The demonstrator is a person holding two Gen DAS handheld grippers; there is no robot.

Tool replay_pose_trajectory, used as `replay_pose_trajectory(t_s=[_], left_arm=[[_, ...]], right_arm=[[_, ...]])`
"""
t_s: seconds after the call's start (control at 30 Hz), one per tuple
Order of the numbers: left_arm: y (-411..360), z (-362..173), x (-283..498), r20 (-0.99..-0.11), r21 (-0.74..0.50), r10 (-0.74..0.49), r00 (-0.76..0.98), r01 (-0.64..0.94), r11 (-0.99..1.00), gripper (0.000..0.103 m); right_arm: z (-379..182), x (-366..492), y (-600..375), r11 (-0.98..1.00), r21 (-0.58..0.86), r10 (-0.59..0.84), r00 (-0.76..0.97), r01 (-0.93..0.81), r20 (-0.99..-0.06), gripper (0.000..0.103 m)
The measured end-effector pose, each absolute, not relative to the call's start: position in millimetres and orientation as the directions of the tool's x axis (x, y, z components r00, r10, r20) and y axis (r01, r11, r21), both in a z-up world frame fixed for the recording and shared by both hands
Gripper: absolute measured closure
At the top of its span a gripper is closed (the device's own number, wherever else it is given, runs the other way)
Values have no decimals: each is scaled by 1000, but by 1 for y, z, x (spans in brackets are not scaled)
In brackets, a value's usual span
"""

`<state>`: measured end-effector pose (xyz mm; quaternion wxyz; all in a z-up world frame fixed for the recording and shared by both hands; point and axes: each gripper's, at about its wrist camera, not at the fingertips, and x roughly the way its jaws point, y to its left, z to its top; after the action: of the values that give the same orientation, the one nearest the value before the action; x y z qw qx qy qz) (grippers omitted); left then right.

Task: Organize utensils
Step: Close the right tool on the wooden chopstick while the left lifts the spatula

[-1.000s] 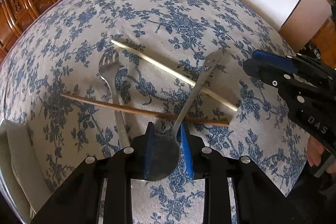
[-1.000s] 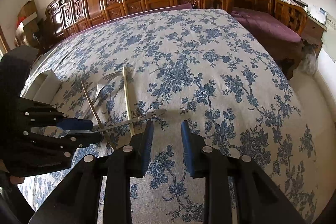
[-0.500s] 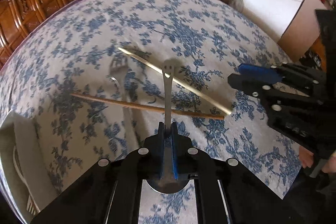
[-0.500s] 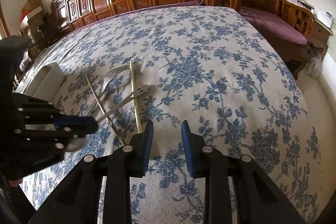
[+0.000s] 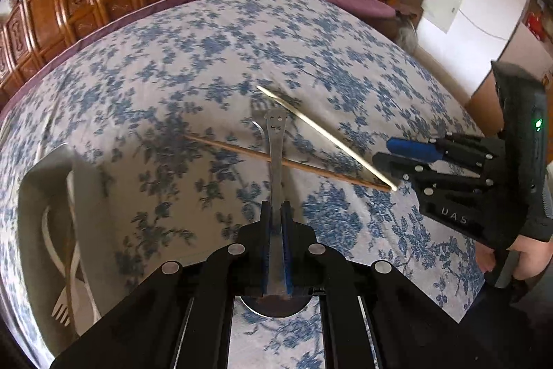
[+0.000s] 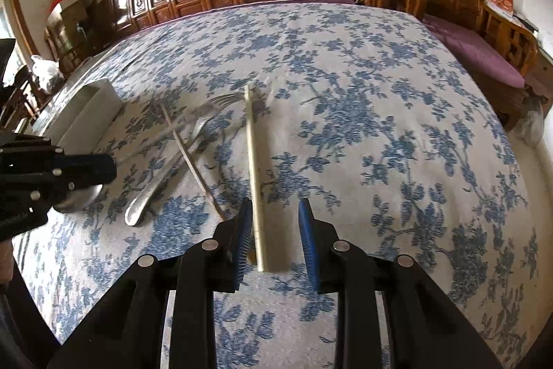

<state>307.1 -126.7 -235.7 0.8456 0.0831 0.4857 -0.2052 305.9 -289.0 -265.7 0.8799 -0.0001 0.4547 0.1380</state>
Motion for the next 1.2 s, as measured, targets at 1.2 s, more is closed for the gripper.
replay_pose_trajectory(t_s=[1.2], left_arm=[[-65,-185,302,-805,-41,-221,551,319,947,98]], right_arm=[[-266,325,-233,877,117,371,502,-467,-781,97]])
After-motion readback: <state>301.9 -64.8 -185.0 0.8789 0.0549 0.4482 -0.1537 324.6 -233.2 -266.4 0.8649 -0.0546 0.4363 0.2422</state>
